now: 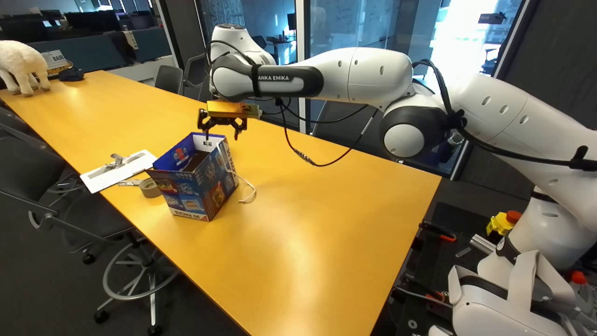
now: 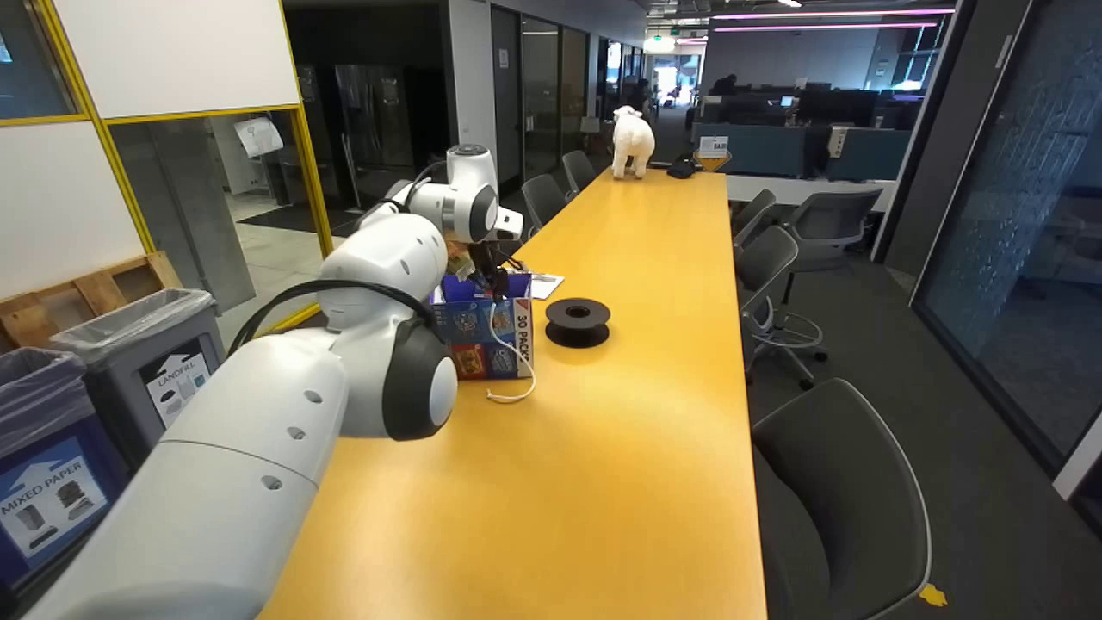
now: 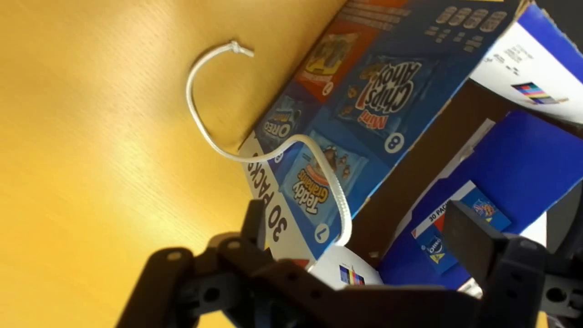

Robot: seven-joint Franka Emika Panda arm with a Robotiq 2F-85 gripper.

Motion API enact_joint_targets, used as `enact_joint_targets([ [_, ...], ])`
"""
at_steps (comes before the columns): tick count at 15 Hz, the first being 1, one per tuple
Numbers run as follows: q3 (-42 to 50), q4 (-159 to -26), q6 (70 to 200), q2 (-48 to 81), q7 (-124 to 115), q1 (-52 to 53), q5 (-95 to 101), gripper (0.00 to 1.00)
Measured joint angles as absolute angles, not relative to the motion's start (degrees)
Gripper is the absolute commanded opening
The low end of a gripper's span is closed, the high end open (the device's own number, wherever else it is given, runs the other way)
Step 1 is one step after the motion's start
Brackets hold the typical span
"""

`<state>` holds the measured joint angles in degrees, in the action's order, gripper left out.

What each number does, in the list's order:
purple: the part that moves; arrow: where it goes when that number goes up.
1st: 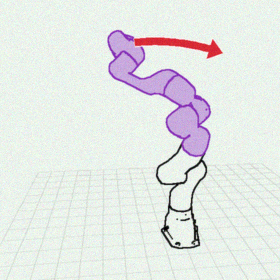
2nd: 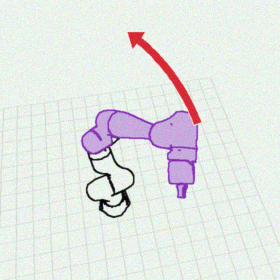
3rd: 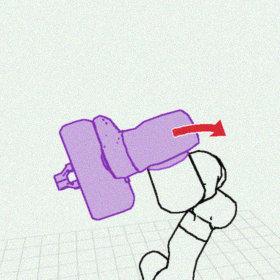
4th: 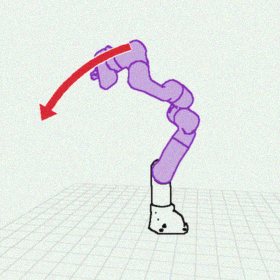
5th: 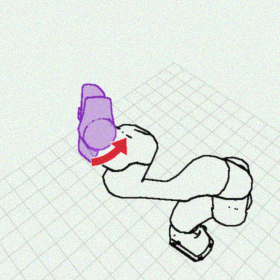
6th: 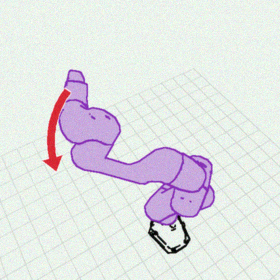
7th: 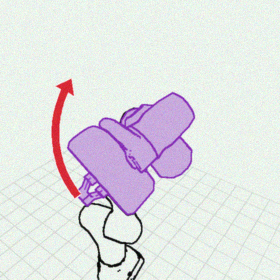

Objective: Put the ropes inside the box.

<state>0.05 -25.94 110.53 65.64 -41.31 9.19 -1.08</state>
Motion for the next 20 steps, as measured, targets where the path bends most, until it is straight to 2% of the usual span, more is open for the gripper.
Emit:
enact_joint_targets([
  [11,-1.8,-26.37,91.6,68.28,-28.56,4.18,-4.82,1.0],
  [17,-1.8,-26.28,91.61,74.0,-29.3,4.12,-5.15,1.0],
  [20,-1.8,-26.16,96.06,76.75,-32.19,4.32,-5.15,1.0],
])
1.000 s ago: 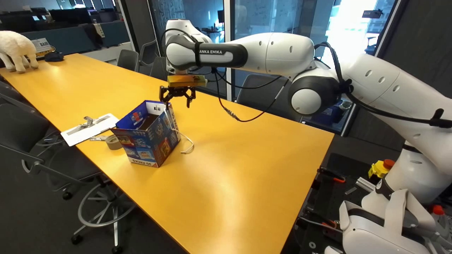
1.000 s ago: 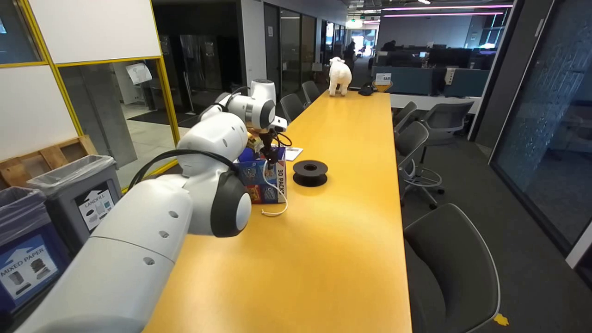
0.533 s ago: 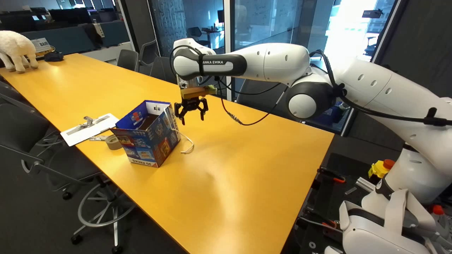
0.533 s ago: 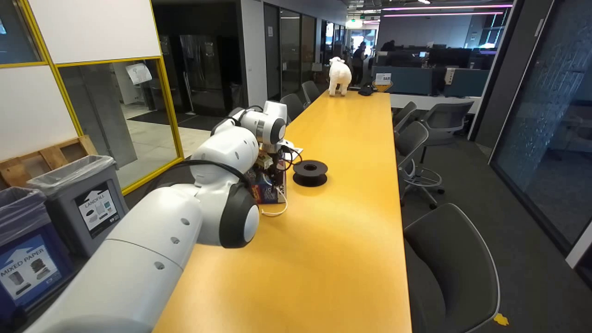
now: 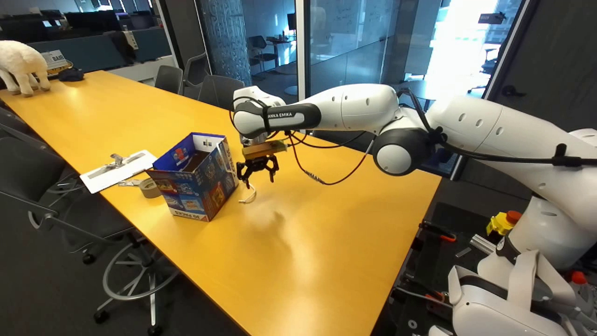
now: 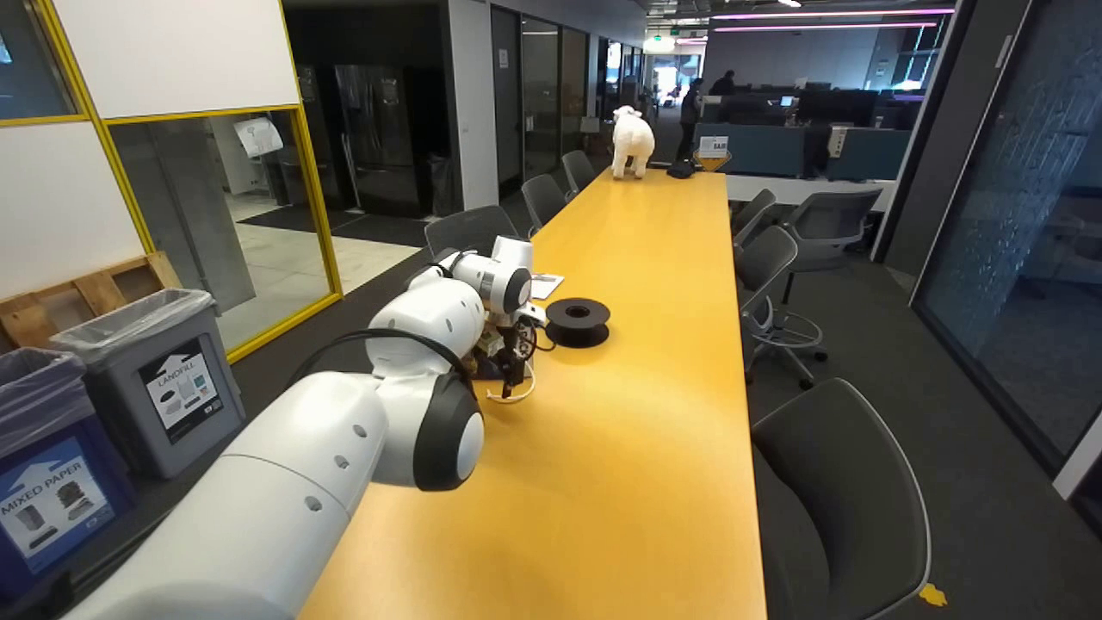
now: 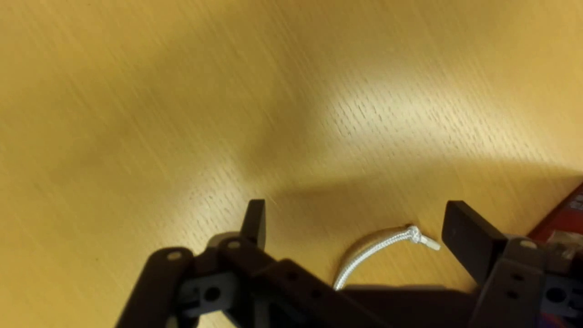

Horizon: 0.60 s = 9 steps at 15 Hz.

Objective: Put the ropes inside the box.

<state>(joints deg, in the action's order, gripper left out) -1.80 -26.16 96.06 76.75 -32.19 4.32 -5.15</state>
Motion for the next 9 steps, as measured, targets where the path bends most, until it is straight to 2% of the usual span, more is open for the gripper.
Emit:
enact_joint_targets([
  [9,1.73,-26.11,110.65,82.39,-43.96,7.73,-2.93,1.0],
])
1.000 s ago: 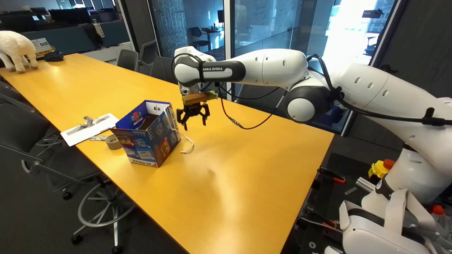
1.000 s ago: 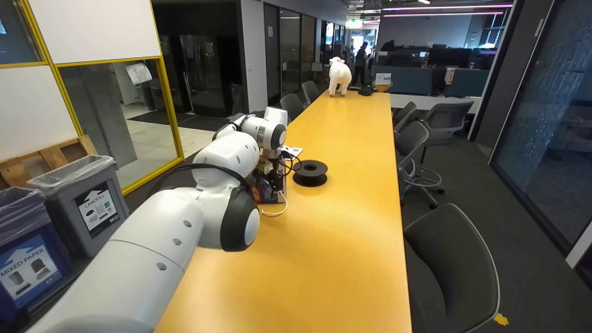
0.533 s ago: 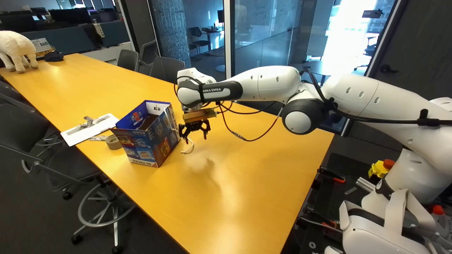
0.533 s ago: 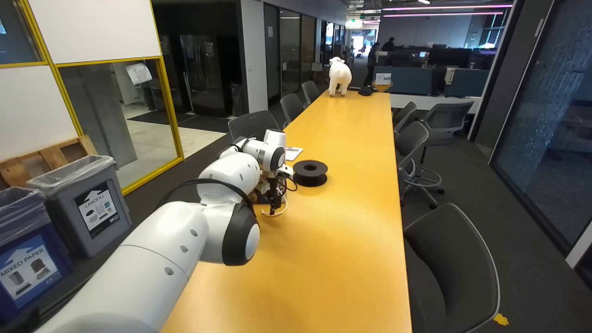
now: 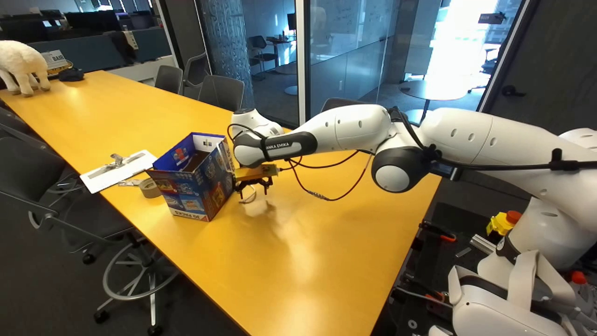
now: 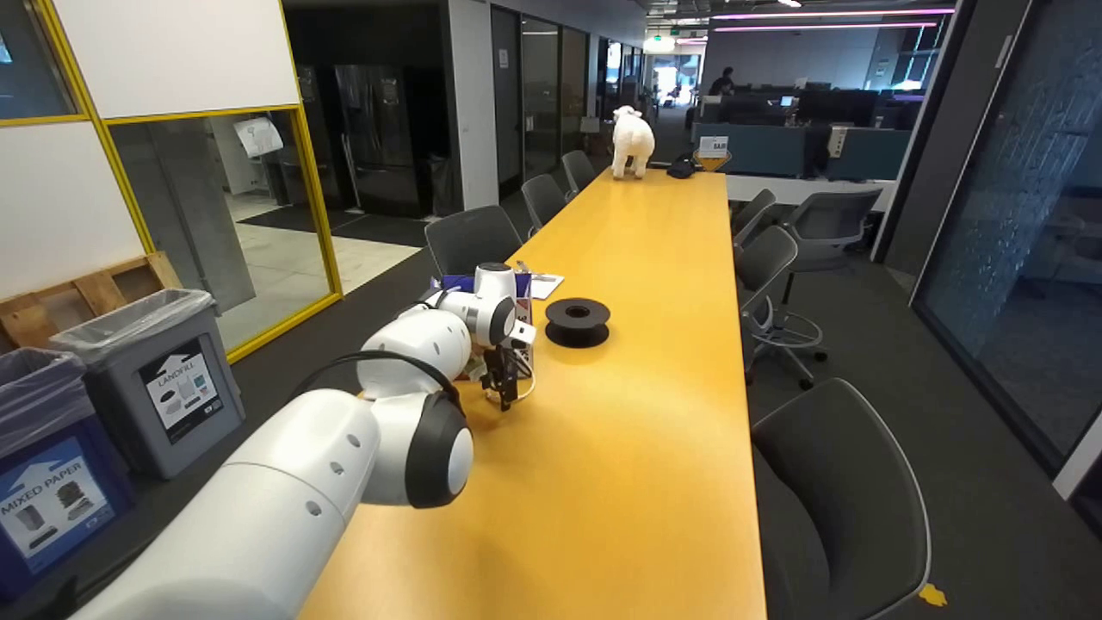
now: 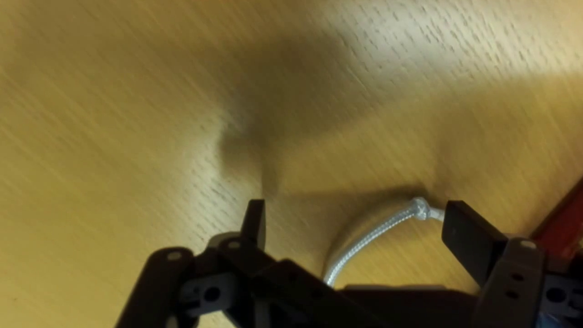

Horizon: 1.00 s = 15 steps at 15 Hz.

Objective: Put the ropes inside the box.

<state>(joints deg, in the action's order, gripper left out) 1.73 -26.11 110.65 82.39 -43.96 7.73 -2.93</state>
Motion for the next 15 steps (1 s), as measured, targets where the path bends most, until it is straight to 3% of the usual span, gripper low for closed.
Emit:
enact_joint_targets([
  [15,7.27,-26.02,115.43,83.87,-57.92,10.09,2.58,1.0],
])
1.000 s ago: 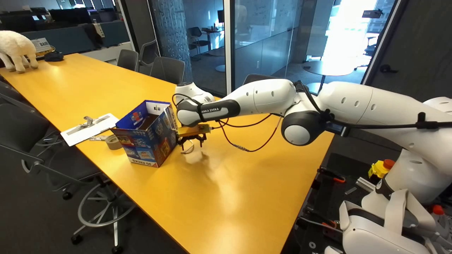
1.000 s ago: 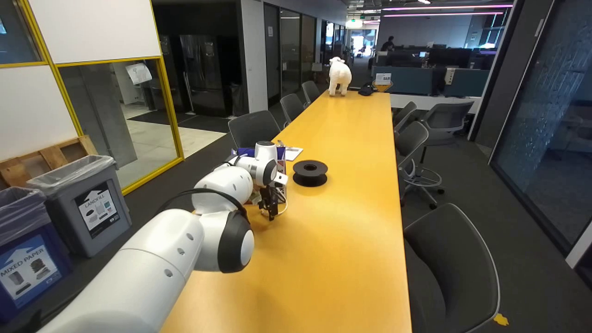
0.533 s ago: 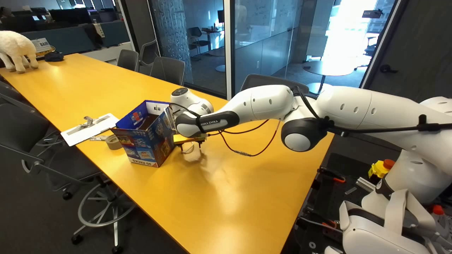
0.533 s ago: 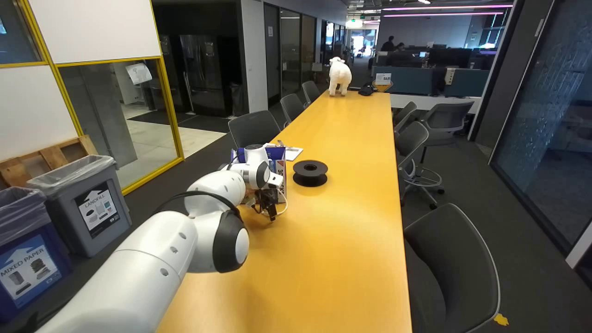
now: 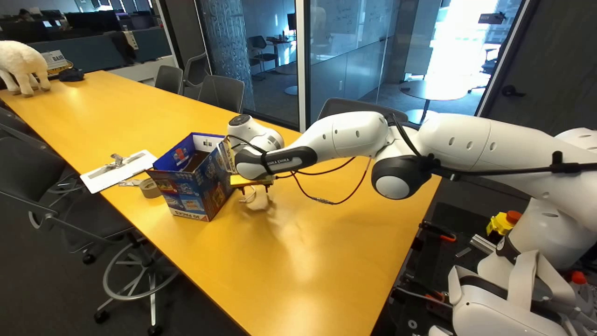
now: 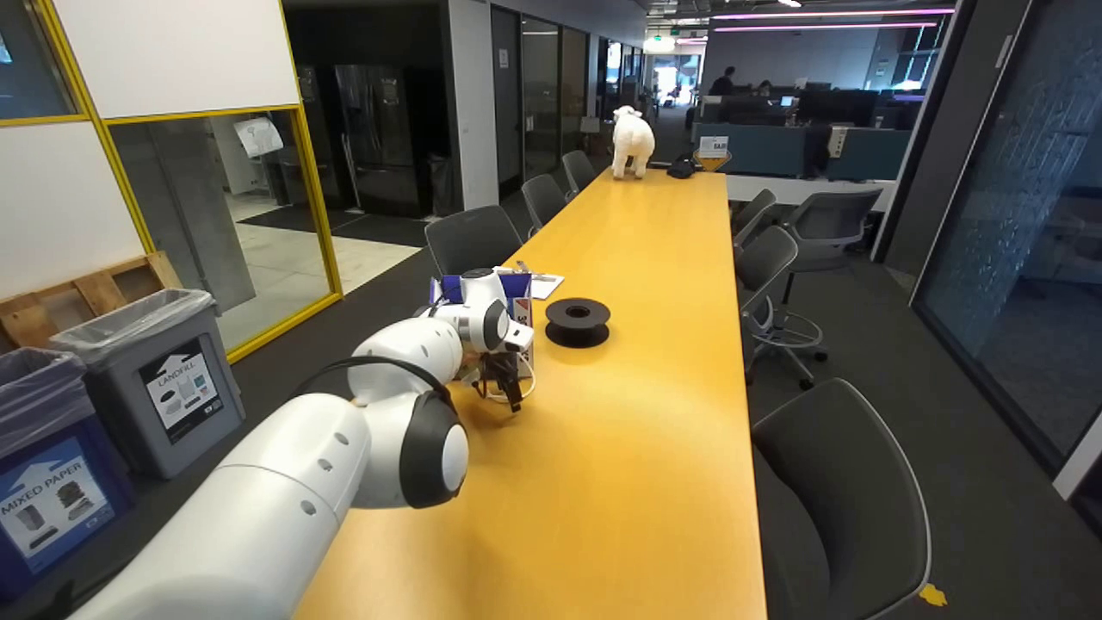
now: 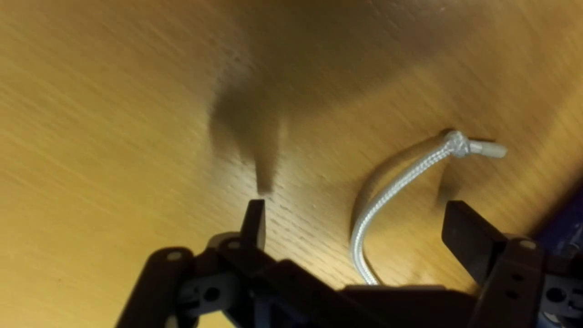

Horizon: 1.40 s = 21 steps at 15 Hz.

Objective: Put the ropes inside the box.

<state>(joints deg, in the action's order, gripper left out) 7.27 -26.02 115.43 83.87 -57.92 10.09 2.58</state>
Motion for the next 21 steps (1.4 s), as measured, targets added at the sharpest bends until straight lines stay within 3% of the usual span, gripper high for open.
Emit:
enact_joint_targets([
  [11,7.27,-26.09,114.8,83.95,-58.29,8.74,2.58,0.98],
  [12,7.27,-26.09,114.68,83.96,-58.29,8.71,2.58,0.74],
  [14,7.27,-26.09,114.31,83.97,-58.29,8.65,2.58,0.69],
  [21,6.87,-25.93,113.37,83.85,-58.0,8.53,2.57,0.16],
])
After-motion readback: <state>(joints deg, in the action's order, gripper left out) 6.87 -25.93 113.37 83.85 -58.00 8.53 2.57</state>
